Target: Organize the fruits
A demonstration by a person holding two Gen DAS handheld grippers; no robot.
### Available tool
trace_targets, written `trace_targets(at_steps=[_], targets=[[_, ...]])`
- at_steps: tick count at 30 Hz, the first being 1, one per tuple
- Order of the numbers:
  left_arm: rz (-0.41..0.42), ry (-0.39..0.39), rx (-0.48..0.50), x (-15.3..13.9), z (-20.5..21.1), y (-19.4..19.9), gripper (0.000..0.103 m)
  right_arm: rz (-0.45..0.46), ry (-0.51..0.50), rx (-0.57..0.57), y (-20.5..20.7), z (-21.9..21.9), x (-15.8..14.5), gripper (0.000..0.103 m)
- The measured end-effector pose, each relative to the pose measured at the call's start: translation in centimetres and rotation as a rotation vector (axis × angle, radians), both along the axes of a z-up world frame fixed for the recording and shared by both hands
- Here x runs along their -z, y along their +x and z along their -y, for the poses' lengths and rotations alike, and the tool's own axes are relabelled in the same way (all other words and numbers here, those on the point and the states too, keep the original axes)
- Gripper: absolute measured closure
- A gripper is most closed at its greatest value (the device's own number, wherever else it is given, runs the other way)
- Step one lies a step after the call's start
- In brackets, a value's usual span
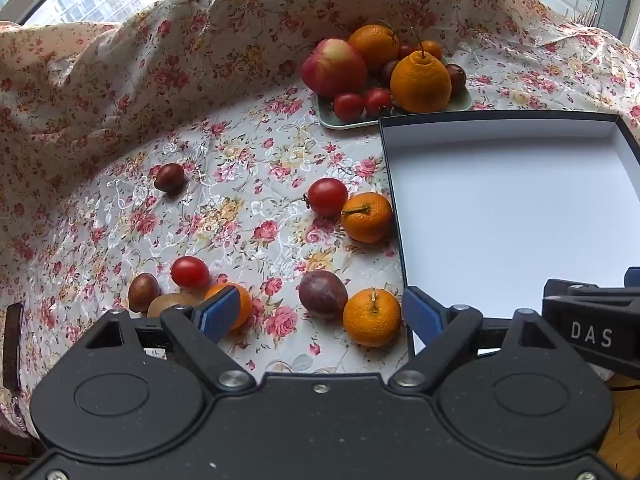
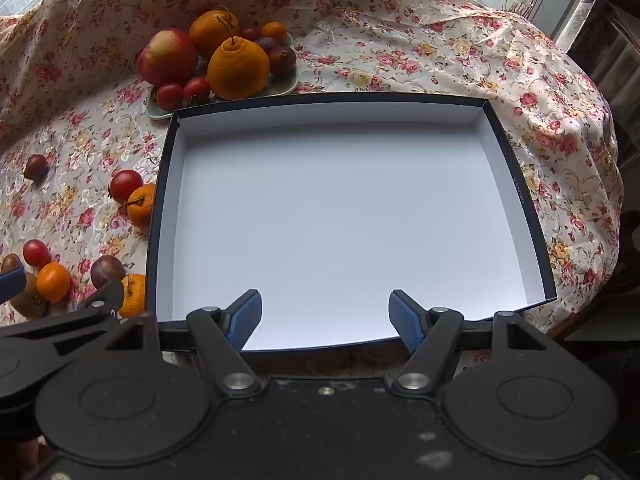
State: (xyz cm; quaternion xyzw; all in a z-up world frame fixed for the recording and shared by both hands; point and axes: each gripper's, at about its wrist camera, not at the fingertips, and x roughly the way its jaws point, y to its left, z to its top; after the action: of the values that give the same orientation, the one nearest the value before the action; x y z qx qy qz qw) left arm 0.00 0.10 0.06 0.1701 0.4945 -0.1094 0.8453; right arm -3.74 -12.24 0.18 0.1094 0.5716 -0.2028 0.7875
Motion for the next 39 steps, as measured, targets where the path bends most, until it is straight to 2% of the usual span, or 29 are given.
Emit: trace_targets(at_steps=[39], targets=[[-0.03, -0.011, -0.014, 0.32, -0.34, 0.11, 0.015, -0.006, 0.003, 0.001, 0.03, -0.1, 0.18, 0.03]])
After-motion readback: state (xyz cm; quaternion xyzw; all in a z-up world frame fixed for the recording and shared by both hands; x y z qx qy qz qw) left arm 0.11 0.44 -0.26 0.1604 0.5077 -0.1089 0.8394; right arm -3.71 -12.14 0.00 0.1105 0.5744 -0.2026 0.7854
